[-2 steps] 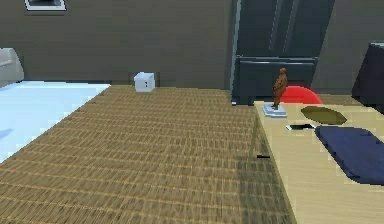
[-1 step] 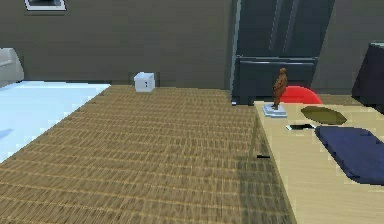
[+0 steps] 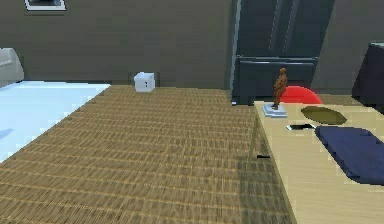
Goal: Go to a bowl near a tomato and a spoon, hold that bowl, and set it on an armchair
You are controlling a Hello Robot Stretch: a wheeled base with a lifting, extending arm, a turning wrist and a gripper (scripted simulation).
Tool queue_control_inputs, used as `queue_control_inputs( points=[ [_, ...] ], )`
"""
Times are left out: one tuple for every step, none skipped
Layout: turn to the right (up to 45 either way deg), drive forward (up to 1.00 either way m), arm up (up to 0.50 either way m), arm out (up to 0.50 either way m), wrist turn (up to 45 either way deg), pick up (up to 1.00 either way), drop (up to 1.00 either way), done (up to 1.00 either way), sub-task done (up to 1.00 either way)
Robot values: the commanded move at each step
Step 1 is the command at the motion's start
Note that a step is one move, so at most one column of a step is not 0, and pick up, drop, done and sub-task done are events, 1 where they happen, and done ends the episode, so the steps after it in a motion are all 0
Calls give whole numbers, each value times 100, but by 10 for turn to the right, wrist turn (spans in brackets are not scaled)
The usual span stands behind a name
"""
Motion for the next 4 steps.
queue_control_inputs(
  points=[
    [0, 0, 10, 0, 0, 0, 0, 0, 0],
    [0, 0, 18, 0, 0, 0, 0, 0, 0],
    [0, 0, 0, 0, -450, 0, 0, 0, 0],
    [0, 0, 0, 0, -450, 0, 0, 0, 0]
  ],
)
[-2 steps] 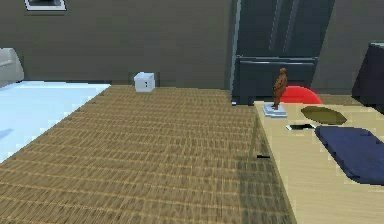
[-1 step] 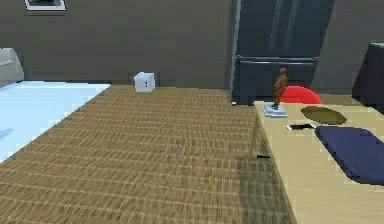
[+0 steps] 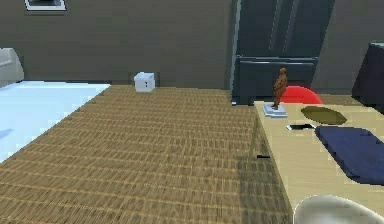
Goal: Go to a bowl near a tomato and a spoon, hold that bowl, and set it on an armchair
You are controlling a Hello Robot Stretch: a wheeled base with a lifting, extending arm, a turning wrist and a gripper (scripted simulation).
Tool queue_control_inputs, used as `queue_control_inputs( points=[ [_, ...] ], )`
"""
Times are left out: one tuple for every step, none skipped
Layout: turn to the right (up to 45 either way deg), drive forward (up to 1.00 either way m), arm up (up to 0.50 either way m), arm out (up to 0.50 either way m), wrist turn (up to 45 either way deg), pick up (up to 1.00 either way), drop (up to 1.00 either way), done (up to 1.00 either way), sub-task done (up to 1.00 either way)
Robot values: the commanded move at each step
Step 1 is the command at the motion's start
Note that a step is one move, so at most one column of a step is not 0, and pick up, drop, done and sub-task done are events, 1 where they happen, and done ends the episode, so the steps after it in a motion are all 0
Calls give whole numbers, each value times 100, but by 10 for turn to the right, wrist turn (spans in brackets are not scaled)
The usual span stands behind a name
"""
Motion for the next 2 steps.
queue_control_inputs(
  points=[
    [0, 0, 0, 0, -150, 0, 0, 0, 0],
    [0, 0, 0, -22, 0, 0, 0, 0, 0]
  ],
)
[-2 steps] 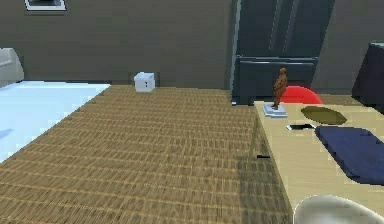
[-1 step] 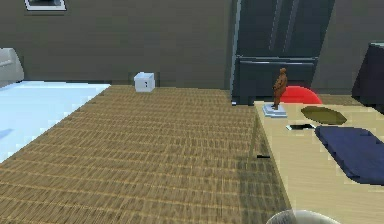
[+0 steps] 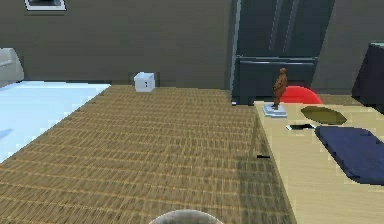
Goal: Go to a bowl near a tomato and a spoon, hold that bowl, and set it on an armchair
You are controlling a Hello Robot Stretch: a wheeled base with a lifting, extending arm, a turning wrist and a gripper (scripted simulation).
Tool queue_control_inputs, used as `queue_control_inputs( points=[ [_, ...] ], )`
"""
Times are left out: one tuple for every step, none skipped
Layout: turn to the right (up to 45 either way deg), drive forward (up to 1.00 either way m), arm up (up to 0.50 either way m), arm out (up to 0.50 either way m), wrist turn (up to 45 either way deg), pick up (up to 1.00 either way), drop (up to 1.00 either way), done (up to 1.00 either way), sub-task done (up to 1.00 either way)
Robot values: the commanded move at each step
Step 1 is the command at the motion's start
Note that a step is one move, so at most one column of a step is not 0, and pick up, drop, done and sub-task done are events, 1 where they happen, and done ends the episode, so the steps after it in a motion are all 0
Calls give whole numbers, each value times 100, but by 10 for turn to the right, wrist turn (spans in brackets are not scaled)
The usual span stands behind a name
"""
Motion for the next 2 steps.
queue_control_inputs(
  points=[
    [-450, 0, 0, 0, 0, 0, 0, 0, 0],
    [-360, 0, 0, 0, 0, 0, 0, 0, 0]
  ],
)
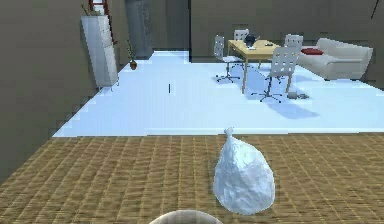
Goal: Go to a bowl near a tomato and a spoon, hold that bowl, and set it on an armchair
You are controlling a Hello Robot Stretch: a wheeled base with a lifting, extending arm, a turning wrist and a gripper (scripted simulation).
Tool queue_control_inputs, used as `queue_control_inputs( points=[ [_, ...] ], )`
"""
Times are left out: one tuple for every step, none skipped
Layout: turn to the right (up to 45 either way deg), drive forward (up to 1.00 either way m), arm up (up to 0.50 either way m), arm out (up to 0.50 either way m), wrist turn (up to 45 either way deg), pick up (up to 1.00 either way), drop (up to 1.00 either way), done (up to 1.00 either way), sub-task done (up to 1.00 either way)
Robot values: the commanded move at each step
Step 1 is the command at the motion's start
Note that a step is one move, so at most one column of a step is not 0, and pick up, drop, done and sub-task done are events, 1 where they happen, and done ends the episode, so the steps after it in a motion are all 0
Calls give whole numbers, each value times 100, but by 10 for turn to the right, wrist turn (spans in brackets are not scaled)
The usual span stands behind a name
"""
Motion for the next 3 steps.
queue_control_inputs(
  points=[
    [0, 15, 0, 0, 0, 0, 0, 0, 0],
    [-210, 0, 0, 0, 0, 0, 0, 0, 0],
    [0, 85, 0, 0, 0, 0, 0, 0, 0]
  ],
)
